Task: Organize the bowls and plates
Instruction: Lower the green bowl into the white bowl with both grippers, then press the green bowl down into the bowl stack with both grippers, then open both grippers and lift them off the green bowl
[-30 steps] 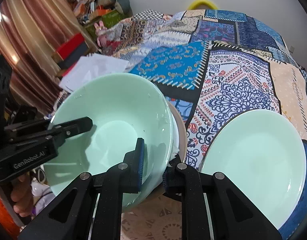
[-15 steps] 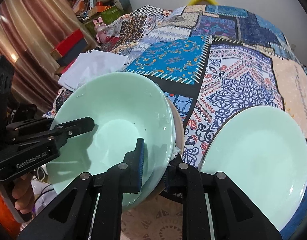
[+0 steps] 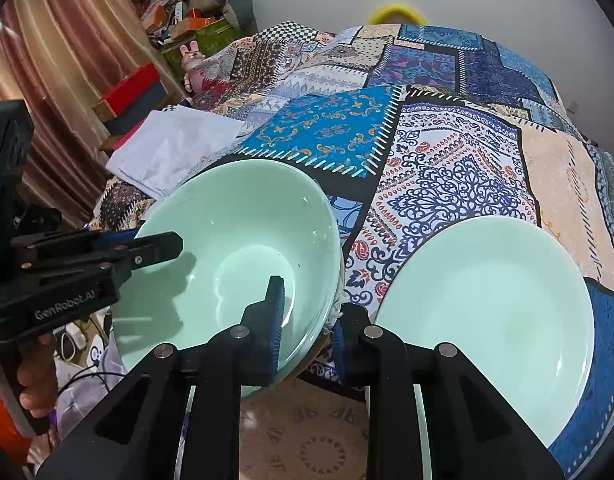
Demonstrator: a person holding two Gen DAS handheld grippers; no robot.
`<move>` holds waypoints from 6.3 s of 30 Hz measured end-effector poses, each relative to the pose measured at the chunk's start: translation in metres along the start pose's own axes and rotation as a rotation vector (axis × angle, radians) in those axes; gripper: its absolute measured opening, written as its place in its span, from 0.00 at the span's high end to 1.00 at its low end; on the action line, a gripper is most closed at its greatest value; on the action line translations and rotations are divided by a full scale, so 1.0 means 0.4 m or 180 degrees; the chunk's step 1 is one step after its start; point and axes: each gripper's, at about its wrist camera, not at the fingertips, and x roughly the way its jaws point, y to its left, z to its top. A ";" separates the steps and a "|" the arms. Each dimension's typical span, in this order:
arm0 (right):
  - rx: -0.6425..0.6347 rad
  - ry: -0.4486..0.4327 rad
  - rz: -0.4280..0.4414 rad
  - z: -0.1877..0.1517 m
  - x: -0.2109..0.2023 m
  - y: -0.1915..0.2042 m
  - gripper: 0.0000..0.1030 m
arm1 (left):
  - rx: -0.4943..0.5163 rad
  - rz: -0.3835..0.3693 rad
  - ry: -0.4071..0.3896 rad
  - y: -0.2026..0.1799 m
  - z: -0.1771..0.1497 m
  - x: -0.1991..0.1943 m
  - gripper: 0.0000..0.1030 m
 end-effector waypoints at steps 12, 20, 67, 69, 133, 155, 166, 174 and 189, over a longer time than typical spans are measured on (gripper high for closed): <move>-0.0118 -0.0143 -0.0048 0.001 -0.042 0.001 0.70 | -0.0024 0.0018 -0.0253 0.035 0.001 -0.074 0.62; 0.0061 -0.0125 0.0057 -0.008 -0.023 -0.026 0.60 | -0.0032 -0.0033 -0.0054 0.055 -0.036 -0.029 0.55; 0.0561 0.0145 0.0411 -0.012 0.067 -0.035 0.68 | -0.0069 -0.0181 0.0153 0.033 -0.061 0.067 0.63; 0.0566 0.0117 0.0417 -0.011 0.062 -0.036 0.68 | -0.0049 -0.0163 0.0113 0.029 -0.060 0.058 0.63; 0.1098 -0.0499 0.0124 -0.110 -0.225 -0.311 0.69 | 0.0665 -0.0364 -0.0032 -0.402 0.006 0.005 0.63; 0.1371 -0.0306 0.0061 -0.153 -0.183 -0.391 0.69 | 0.0754 -0.0409 0.0265 -0.460 0.020 0.128 0.63; 0.1278 -0.0339 0.0082 -0.148 -0.182 -0.388 0.64 | 0.0697 -0.0489 0.0303 -0.448 0.021 0.139 0.63; 0.1127 -0.0420 -0.0167 -0.152 -0.226 -0.366 0.49 | 0.0781 -0.0240 0.0087 -0.441 -0.003 0.086 0.42; 0.0709 -0.1172 -0.0387 -0.137 -0.454 -0.270 0.38 | 0.0780 -0.0334 -0.0953 -0.440 -0.021 -0.243 0.32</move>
